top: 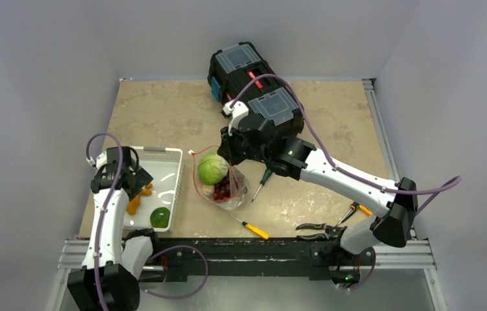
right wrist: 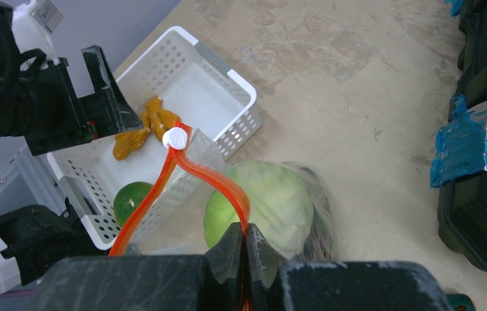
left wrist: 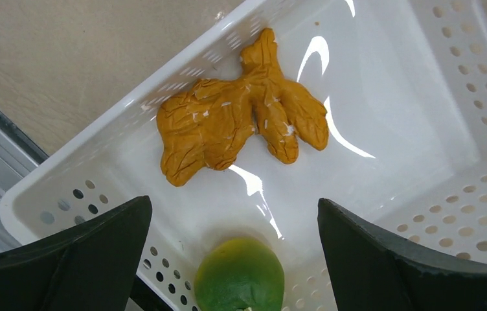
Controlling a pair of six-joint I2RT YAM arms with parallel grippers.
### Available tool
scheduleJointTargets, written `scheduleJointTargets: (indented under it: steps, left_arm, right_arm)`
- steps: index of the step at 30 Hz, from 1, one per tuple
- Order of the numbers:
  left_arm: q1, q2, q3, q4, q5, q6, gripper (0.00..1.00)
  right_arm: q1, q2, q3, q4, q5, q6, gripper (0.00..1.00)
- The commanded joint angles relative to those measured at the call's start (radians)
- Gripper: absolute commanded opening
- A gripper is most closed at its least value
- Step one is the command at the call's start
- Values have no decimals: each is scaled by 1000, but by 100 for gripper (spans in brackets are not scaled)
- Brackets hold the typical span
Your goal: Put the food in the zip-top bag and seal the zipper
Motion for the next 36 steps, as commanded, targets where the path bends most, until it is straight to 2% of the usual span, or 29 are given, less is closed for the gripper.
scheduleJointTargets:
  steps: [1, 12, 17, 21, 26, 32, 36]
  left_arm:
    - [44, -8, -67, 95, 35, -81, 100]
    - [108, -58, -199, 186, -108, -227, 100]
    - [201, 4, -213, 243, -34, -271, 100]
    - [227, 73, -209, 264, 1, -307, 100]
    - [288, 64, -264, 323, 54, -358, 99]
    - [308, 29, -275, 313, 26, -356, 93]
    - [309, 20, -283, 312, 21, -358, 80]
  right_arm:
    - [2, -29, 26, 55, 6, -16, 0]
    - [2, 7, 47, 59, -11, -19, 0]
    - [2, 28, 54, 61, -26, -13, 0]
    - [2, 33, 58, 62, -32, -11, 0]
    - [2, 36, 61, 63, -28, -12, 0]
    - [2, 48, 75, 62, -33, -10, 0]
    - [2, 46, 74, 63, -33, -8, 0]
